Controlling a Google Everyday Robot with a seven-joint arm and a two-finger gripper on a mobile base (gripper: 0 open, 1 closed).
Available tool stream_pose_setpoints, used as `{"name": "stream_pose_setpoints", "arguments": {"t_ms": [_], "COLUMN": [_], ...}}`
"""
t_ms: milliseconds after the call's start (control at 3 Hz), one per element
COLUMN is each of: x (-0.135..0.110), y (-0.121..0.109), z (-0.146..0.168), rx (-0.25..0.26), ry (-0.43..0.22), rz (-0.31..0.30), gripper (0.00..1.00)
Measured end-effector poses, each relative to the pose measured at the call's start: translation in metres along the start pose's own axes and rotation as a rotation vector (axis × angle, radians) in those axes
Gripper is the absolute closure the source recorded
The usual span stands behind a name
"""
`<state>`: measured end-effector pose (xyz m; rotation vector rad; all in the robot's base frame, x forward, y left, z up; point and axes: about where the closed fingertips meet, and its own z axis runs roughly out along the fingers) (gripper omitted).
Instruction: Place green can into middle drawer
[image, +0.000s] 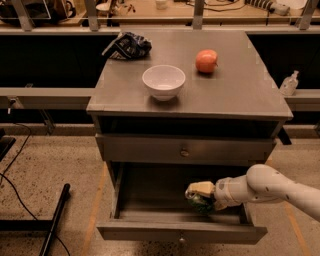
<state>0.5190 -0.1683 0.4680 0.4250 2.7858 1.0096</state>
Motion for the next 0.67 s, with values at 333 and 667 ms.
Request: {"name": "stream_pose_setpoints", "arguments": {"t_ms": [333,667], "x": [0.0012,0.0012], "y": [0.0008,0.0008], "z": [0.002,0.0021], "rx": [-0.001,-0.001], "ry": [0.004,0.004], "rz": [-0.001,-0.001], "gripper": [0.0,0.0]}}
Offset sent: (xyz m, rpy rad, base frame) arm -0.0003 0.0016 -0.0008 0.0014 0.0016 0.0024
